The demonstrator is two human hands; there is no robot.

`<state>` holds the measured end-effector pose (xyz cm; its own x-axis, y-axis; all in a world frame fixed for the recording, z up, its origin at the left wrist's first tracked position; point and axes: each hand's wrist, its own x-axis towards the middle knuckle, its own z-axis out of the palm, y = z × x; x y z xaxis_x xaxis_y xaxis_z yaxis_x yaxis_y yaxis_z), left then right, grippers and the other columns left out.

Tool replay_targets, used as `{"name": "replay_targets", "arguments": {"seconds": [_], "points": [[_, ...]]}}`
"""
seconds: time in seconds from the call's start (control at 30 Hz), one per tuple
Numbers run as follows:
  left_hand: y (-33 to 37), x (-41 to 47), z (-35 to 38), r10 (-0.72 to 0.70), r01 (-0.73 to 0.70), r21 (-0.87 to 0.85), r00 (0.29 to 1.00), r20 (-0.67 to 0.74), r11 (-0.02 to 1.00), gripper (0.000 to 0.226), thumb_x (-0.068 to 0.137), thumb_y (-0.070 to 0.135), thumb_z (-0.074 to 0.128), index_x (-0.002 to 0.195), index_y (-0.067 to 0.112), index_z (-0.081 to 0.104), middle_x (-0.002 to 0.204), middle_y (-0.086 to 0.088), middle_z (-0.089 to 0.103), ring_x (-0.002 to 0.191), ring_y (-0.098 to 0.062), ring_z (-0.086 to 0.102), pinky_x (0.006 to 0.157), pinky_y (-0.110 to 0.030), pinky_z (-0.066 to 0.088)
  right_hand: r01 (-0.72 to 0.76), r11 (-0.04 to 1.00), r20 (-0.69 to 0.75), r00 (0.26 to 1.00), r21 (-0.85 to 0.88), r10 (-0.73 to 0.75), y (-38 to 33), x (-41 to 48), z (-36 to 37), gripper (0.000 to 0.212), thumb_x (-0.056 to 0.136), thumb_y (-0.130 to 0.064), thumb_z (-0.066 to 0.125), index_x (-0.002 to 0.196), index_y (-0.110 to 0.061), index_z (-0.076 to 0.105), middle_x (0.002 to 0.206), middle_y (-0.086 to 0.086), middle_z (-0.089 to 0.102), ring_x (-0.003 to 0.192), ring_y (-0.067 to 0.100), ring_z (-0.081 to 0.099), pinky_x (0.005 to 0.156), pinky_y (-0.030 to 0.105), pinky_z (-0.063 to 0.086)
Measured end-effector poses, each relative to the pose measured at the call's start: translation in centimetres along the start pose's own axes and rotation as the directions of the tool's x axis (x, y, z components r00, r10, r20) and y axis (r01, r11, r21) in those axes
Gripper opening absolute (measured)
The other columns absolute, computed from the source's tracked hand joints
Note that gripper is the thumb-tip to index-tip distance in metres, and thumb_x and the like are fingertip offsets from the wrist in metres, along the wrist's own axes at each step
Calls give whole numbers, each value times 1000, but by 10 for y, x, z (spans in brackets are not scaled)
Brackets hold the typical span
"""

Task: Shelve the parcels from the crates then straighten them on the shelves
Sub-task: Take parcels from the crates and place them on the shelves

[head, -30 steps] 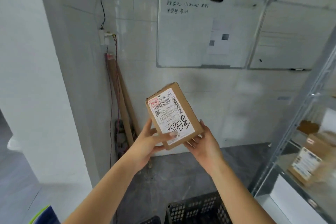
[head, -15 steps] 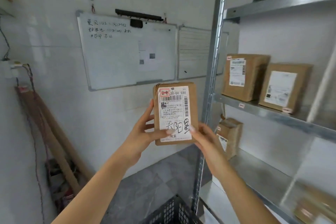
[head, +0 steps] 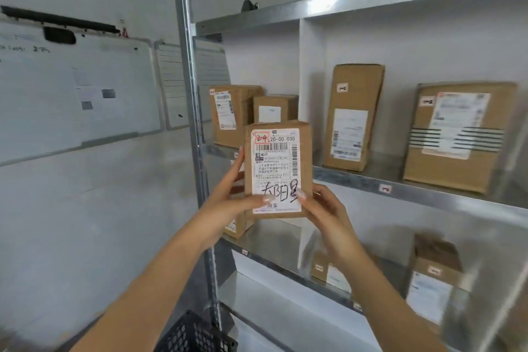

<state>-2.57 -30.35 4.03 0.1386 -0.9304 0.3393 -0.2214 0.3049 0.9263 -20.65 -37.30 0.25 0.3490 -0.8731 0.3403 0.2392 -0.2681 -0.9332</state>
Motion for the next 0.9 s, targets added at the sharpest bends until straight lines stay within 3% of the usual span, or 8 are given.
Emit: {"name": "replay_targets", "arguments": {"seconds": [0.07,0.23,0.37,0.47,0.53,0.63,0.8,0.9], "points": [[1,10,27,-5,6,-36,999,40,999,97,71,11,79,144,47,27,129,8,59,113,-8,59,91,-25,51,4,1000,-48,999,-4,-4,-7,-9,-28,41,78,-35,69,114,-15,64,110,-2,73,99,13,70,85,21,55],[1,30,80,-7,17,-96,995,103,995,108,57,25,83,144,43,20,131,3,55,117,-13,55,89,-28,49,20,997,-178,983,-77,-33,-25,-31,-79,26,88,-21,66,113,-12,64,108,-1,74,93,8,70,75,13,52],[8,37,123,49,-25,-113,977,209,993,86,64,24,79,134,39,31,131,7,55,117,-7,53,75,-16,52,24,986,-282,957,-166,-71,-39,-56,-111,26,90,-24,64,115,-14,63,110,-5,73,93,2,69,73,9,50],[14,36,155,81,-42,-134,951,300,990,88,62,27,76,140,35,36,131,12,56,123,-8,51,97,-32,49,19,966,-359,926,-258,-114,-47,-75,-131,34,92,-29,61,124,-17,61,117,-7,70,104,4,66,80,16,53],[16,34,180,97,-50,-142,930,354,989,85,68,24,76,141,38,34,135,13,54,126,-10,48,104,-37,44,13,950,-409,901,-312,-146,-51,-93,-145,37,94,-30,59,130,-21,59,119,-9,70,109,6,65,88,21,54],[16,25,221,116,-68,-123,893,436,990,80,79,16,73,143,39,30,136,14,51,124,-8,46,101,-39,43,-38,934,-500,852,-354,-155,-55,-126,-167,38,94,-29,60,132,-23,58,117,-11,70,107,6,67,91,22,54],[10,5,281,154,-73,-156,782,604,985,79,79,11,73,143,37,34,122,19,56,109,1,53,93,-31,47,-174,896,-660,735,-408,-158,-60,-186,-197,30,94,-31,62,123,-24,64,116,-6,71,103,14,69,94,40,55],[3,-15,312,138,-34,-163,717,683,986,78,77,9,74,141,36,37,127,13,57,116,-9,53,96,-37,47,-233,883,-716,682,-407,-150,-59,-226,-211,38,92,-37,63,128,-25,62,118,-5,71,105,19,69,94,47,54]]}}
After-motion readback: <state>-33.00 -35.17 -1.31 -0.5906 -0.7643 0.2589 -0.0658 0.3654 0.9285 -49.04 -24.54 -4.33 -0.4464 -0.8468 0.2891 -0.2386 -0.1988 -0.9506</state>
